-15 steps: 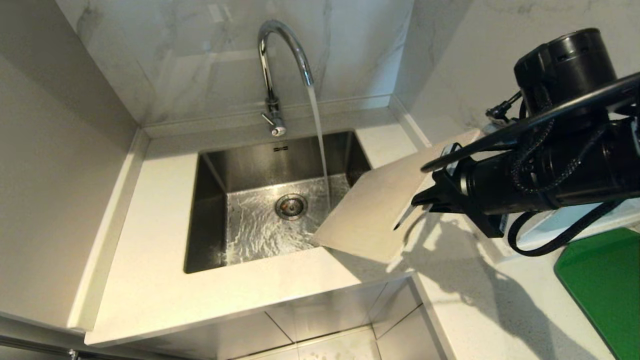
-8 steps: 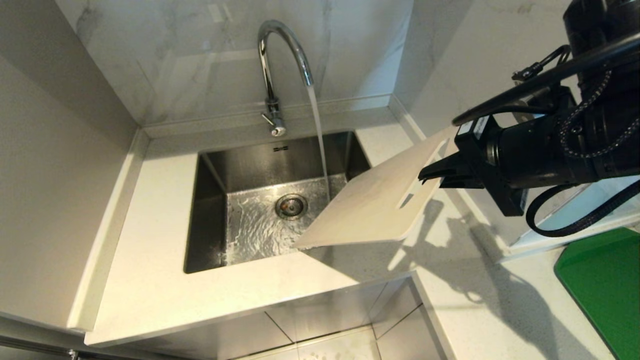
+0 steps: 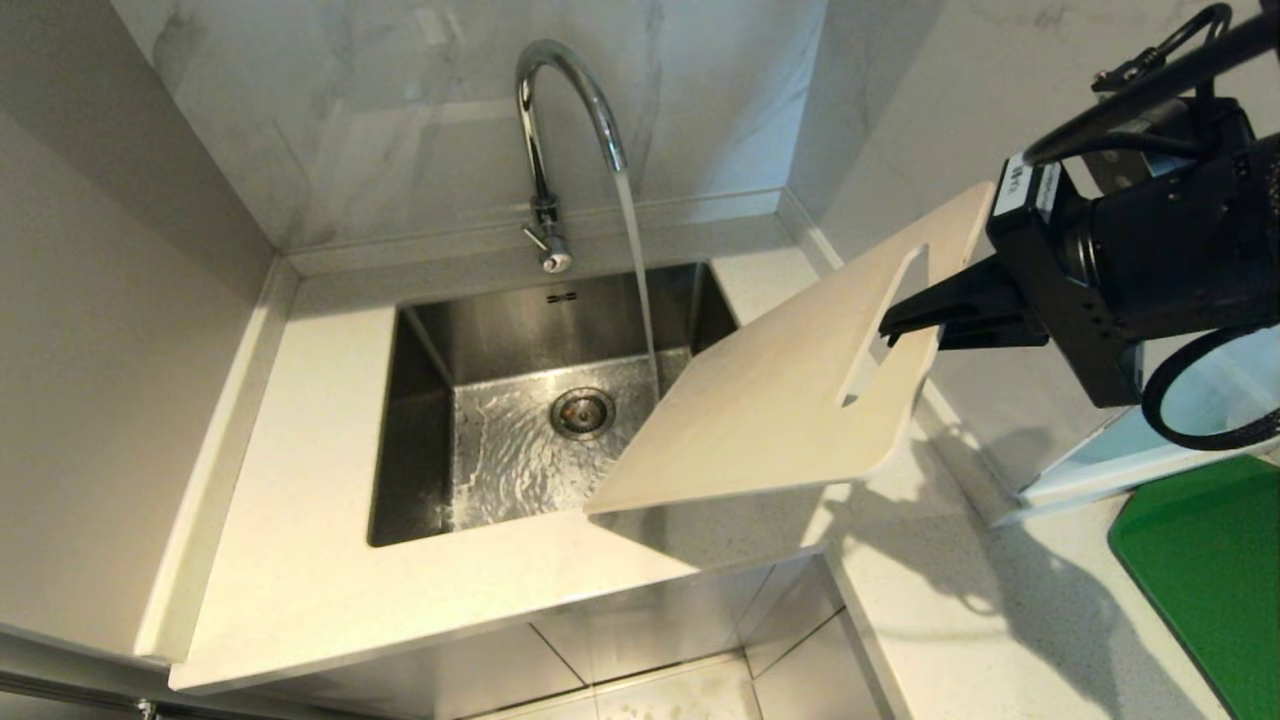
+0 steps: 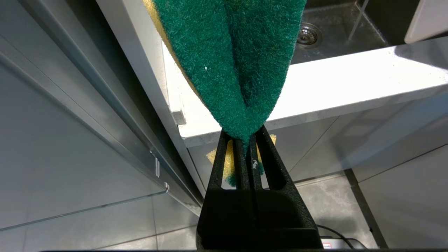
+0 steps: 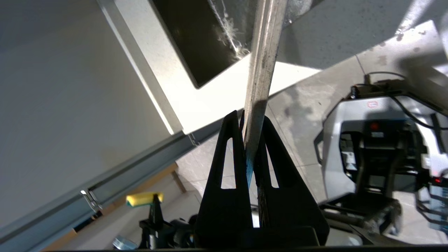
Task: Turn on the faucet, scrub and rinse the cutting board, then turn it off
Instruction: Pick up the cutting board
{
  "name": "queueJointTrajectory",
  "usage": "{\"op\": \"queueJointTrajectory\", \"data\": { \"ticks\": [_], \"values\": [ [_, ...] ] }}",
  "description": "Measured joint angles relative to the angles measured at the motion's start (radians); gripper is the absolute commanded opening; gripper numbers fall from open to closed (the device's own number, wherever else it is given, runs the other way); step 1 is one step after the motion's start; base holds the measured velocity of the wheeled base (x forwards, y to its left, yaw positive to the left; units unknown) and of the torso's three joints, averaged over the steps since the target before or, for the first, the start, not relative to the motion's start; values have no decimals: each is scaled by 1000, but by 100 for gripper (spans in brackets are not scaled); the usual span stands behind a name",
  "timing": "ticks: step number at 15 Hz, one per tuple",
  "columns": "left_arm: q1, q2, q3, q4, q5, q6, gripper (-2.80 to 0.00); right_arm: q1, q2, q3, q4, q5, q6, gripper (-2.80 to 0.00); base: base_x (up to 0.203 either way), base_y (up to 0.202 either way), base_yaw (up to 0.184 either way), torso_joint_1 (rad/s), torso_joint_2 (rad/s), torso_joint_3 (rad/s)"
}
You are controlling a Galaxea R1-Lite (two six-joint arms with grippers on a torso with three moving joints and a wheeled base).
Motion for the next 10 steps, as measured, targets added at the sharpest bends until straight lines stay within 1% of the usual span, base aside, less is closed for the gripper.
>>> {"op": "queueJointTrajectory", "data": {
  "ticks": [3,7,10],
  "values": [
    [0,0,0,0,0,0,-280,1,-5,-58,62,-2,-41,-280,0,0,0,0,0,0],
    [0,0,0,0,0,0,-280,1,-20,-195,178,-4,-111,-280,0,0,0,0,0,0],
    [0,0,0,0,0,0,-280,1,-56,-227,228,-6,-119,-280,0,0,0,0,0,0]
  ]
}}
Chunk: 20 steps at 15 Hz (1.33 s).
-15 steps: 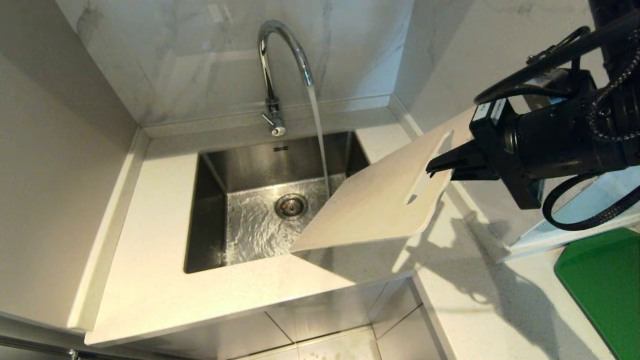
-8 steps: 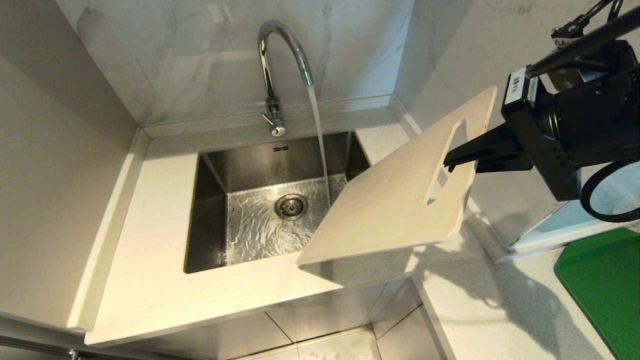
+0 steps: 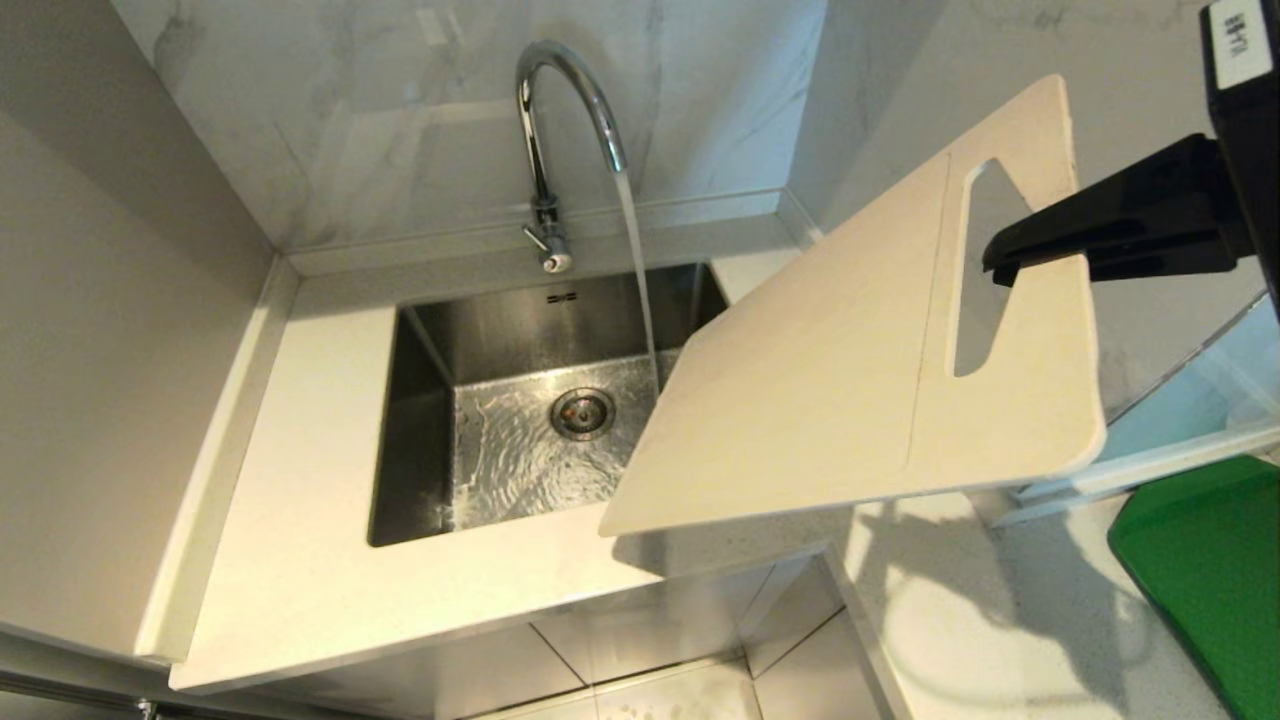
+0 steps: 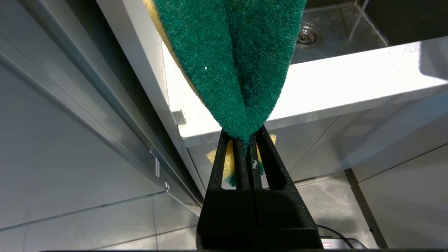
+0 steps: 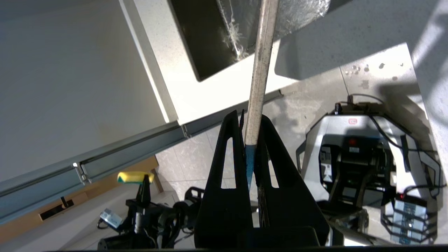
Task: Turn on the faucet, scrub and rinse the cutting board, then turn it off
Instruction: Pick up the cutting board, then scrub the cutting board underwater
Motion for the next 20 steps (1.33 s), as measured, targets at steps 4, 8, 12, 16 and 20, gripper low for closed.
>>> {"op": "queueJointTrajectory", "data": {
  "ticks": [4,8,12,16,20],
  "values": [
    [0,0,0,0,0,1,-280,0,-29,-8,8,0,-18,-280,0,0,0,0,0,0],
    [0,0,0,0,0,1,-280,1,-37,-9,3,3,-35,-280,0,0,0,0,0,0],
    [0,0,0,0,0,2,-280,2,-41,-6,1,5,-45,-280,83,0,21,-4,-1,3],
    [0,0,0,0,0,3,-280,1,-55,-5,5,4,-71,-280,210,0,-11,13,4,1],
    [0,0,0,0,0,3,-280,1,-77,15,10,7,-71,-280,173,0,15,0,3,2]
  ]
}}
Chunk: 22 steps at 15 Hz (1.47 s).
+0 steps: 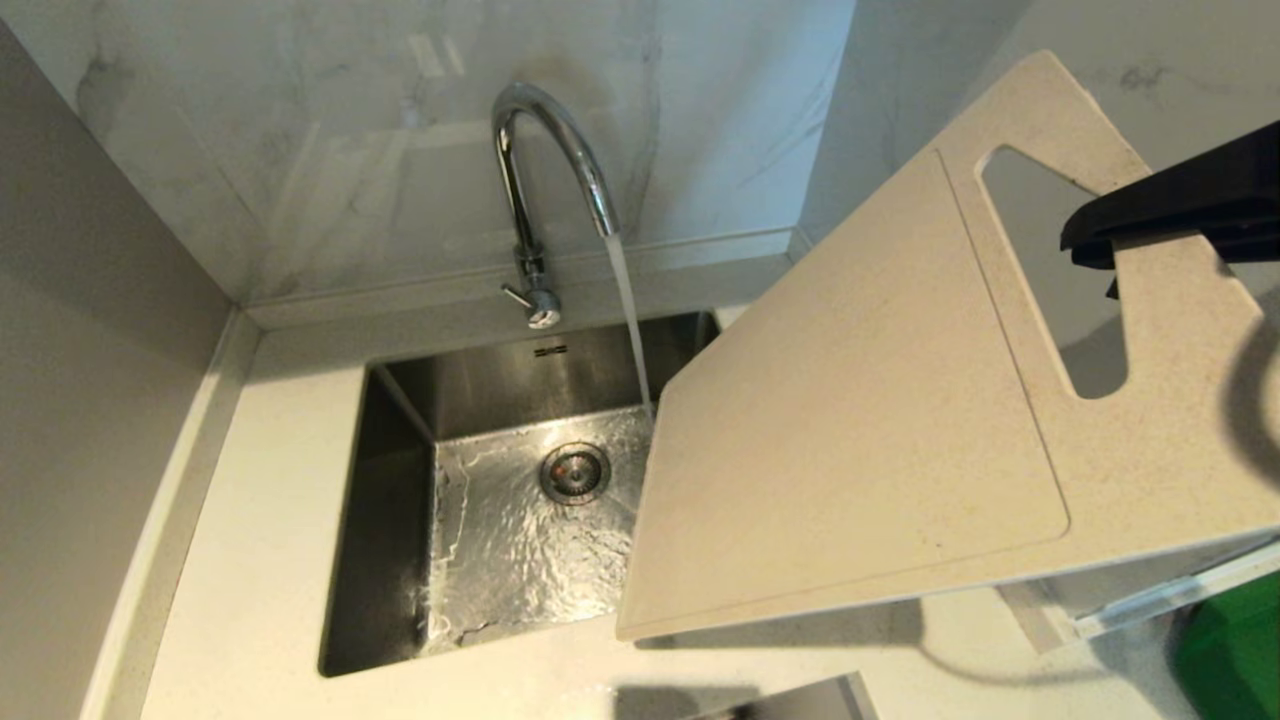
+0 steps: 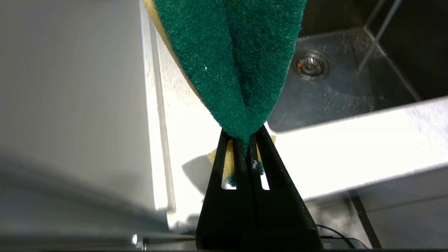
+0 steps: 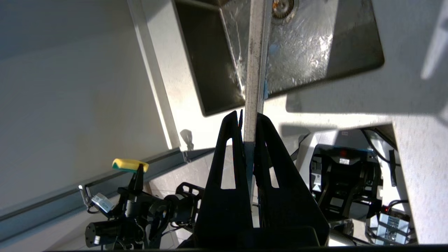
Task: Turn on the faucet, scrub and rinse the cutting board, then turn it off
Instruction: Scrub the cutting board underwater
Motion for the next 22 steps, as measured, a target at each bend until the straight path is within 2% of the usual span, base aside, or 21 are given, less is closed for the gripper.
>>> {"op": "queueJointTrajectory", "data": {
  "ticks": [4,9,12,15,19,22],
  "values": [
    [0,0,0,0,0,-2,-280,1,-11,6,0,0,5,-280,140,0,11,4,3,3],
    [0,0,0,0,0,-3,-280,0,-13,59,-9,1,14,-280,0,0,0,0,0,0],
    [0,0,0,0,0,-2,-280,0,30,85,-51,2,58,-280,0,0,0,0,0,0],
    [0,0,0,-1,0,-3,-280,-1,129,116,-162,2,88,-280,0,0,0,0,0,0],
    [0,0,0,-2,0,-3,-280,-1,305,137,-379,-2,85,-280,0,0,0,0,0,0],
    [0,0,0,-1,0,-2,-280,-21,419,99,-521,-5,78,-280,0,0,0,0,0,0]
  ]
}}
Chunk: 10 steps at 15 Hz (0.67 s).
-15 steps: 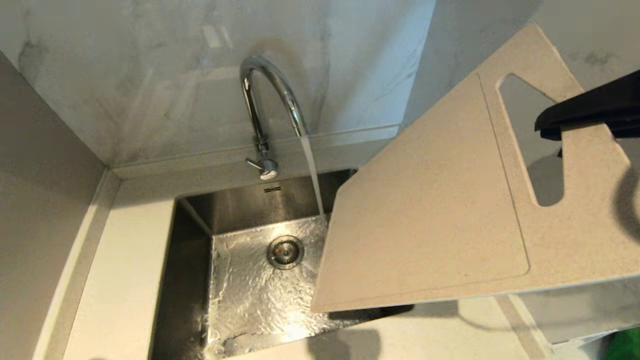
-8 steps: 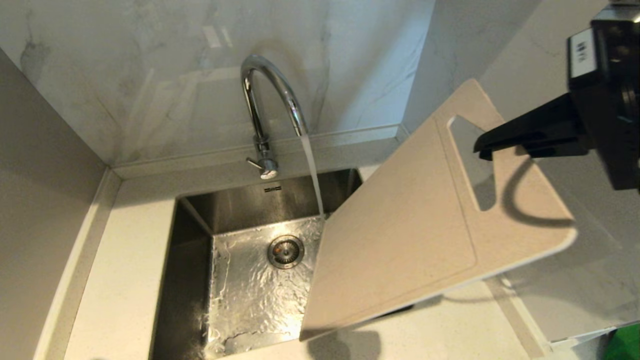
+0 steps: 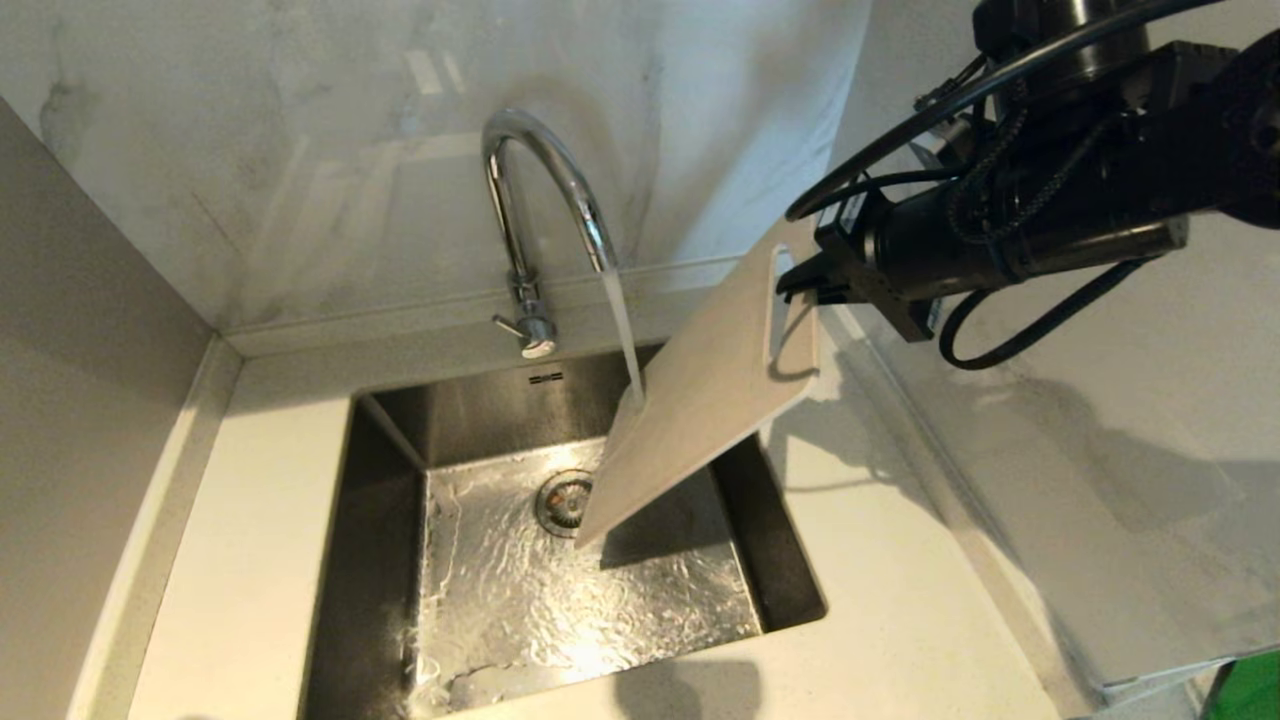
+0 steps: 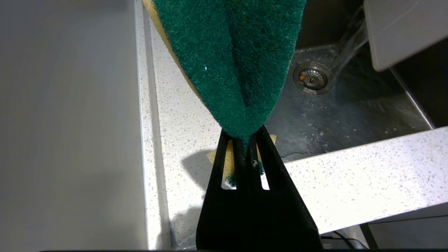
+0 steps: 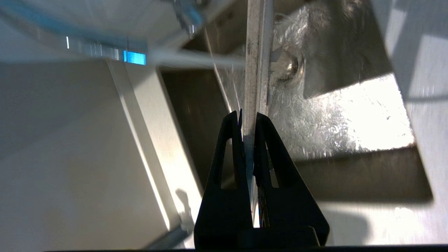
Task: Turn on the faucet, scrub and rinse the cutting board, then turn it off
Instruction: Scrub the cutting board underwater
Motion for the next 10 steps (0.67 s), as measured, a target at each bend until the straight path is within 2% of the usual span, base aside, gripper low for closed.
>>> {"op": "queueJointTrajectory", "data": {
  "ticks": [4,10],
  "values": [
    [0,0,0,1,0,1,-280,-29,101,-94,-15,1,4,-280,0,0,0,0,0,0],
    [0,0,0,2,0,0,-280,-31,119,-107,36,6,8,-280,0,0,0,0,0,0]
  ]
}}
